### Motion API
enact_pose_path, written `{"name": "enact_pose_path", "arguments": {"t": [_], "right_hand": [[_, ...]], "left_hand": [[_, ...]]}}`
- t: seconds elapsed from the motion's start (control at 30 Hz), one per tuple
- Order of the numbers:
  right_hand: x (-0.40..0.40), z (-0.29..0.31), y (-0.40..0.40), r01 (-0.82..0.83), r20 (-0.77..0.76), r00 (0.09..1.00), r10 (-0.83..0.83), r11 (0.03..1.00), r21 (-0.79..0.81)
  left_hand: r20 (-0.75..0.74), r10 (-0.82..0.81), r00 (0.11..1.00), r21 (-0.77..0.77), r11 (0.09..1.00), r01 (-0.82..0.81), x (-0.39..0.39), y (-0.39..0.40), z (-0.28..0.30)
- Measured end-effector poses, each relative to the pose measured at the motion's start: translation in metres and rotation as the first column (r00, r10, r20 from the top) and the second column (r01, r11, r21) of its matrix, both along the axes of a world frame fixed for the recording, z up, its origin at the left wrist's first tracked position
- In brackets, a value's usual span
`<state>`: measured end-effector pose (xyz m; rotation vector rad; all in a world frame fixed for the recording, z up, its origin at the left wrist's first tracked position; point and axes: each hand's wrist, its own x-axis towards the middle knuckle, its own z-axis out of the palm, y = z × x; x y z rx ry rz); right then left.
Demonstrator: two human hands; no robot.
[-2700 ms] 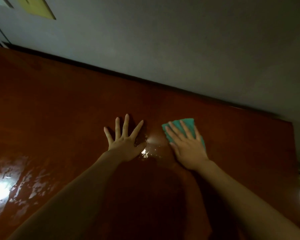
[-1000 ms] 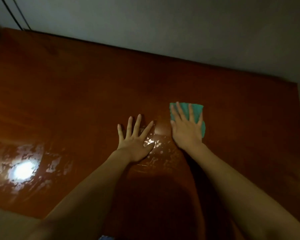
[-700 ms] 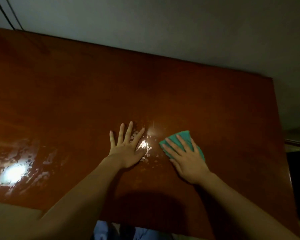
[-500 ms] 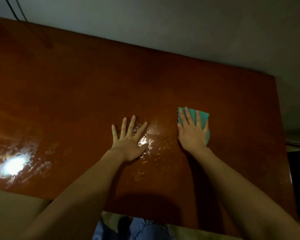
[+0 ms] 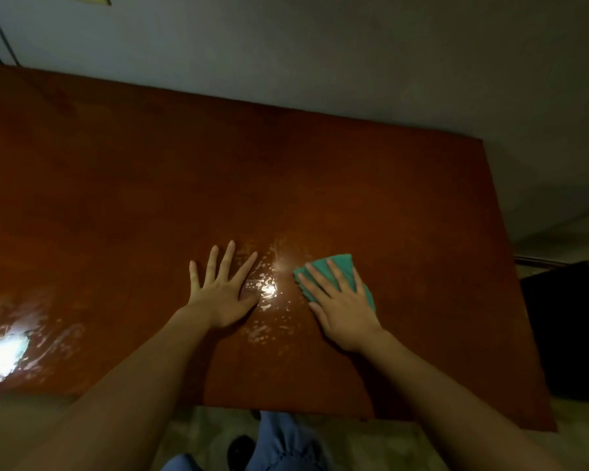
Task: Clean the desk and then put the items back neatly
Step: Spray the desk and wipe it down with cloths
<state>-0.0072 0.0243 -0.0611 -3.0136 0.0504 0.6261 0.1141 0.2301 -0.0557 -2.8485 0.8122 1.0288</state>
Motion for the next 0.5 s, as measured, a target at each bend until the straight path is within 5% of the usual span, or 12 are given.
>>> {"name": "enact_pose_path", "arguments": {"t": [0.27,0.5], "right_hand": [[0.052,-0.003,0.035,0.371,0.067,0.924,-0.378,0.924,0.097],[-0.029,-0.003,0.104,-0.066,0.108,0.992,0.058,0.995,0.08]], "left_hand": [[0.036,0.007,0.999,0.001,1.0,-0.007,-0.028,0.022,-0.003],[0.02,-0.004,1.0,0.027,1.0,0.003,-0.049,0.045,0.001]]}}
